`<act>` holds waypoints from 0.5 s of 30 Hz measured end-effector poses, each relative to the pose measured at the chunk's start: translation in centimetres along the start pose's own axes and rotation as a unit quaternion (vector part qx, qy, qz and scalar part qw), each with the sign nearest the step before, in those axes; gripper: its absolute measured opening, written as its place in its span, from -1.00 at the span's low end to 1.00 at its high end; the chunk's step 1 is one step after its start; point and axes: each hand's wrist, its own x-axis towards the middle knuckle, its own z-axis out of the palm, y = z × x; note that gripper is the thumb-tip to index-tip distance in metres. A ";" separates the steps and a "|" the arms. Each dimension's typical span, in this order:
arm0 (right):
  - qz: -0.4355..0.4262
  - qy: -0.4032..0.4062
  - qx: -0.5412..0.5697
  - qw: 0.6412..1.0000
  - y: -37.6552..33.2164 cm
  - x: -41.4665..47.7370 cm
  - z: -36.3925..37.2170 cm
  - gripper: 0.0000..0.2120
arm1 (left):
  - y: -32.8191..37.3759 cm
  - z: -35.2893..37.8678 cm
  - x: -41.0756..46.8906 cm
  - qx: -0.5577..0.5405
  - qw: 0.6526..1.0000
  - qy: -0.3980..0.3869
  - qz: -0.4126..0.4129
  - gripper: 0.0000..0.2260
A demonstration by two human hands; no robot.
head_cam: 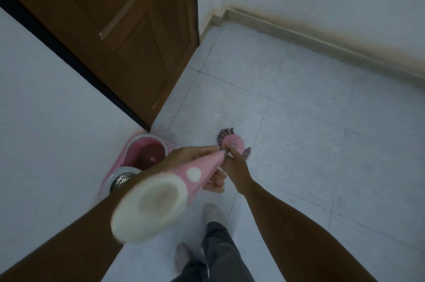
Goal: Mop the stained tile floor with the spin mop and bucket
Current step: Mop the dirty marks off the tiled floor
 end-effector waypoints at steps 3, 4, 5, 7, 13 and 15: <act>-0.119 0.036 -0.197 0.973 -2.0 1.7 -0.3 -0.70 | 0.5 -0.6 1.7 0.076 0.993 0.025 0.084 -0.70; -0.136 0.044 -0.231 0.962 -2.8 2.0 -0.4 -0.73 | 0.1 -1.1 1.9 0.131 0.985 0.028 0.113 -0.69; -0.147 0.051 -0.262 0.952 -3.5 2.3 -0.5 -0.76 | -0.3 -1.9 1.8 0.206 0.968 0.046 0.134 -0.65; -0.164 0.077 -0.297 0.938 -4.8 2.8 -0.3 -0.79 | -0.4 -2.8 1.9 0.263 0.924 0.115 0.253 -0.55; -0.162 0.116 -0.208 0.958 -9.2 3.7 2.8 -0.74 | 4.5 -4.5 2.1 0.150 0.825 0.217 0.500 -0.76; -0.140 0.150 -0.199 0.958 -10.1 3.9 3.7 -0.67 | 6.0 -6.0 0.8 0.107 0.808 0.254 0.521 -0.76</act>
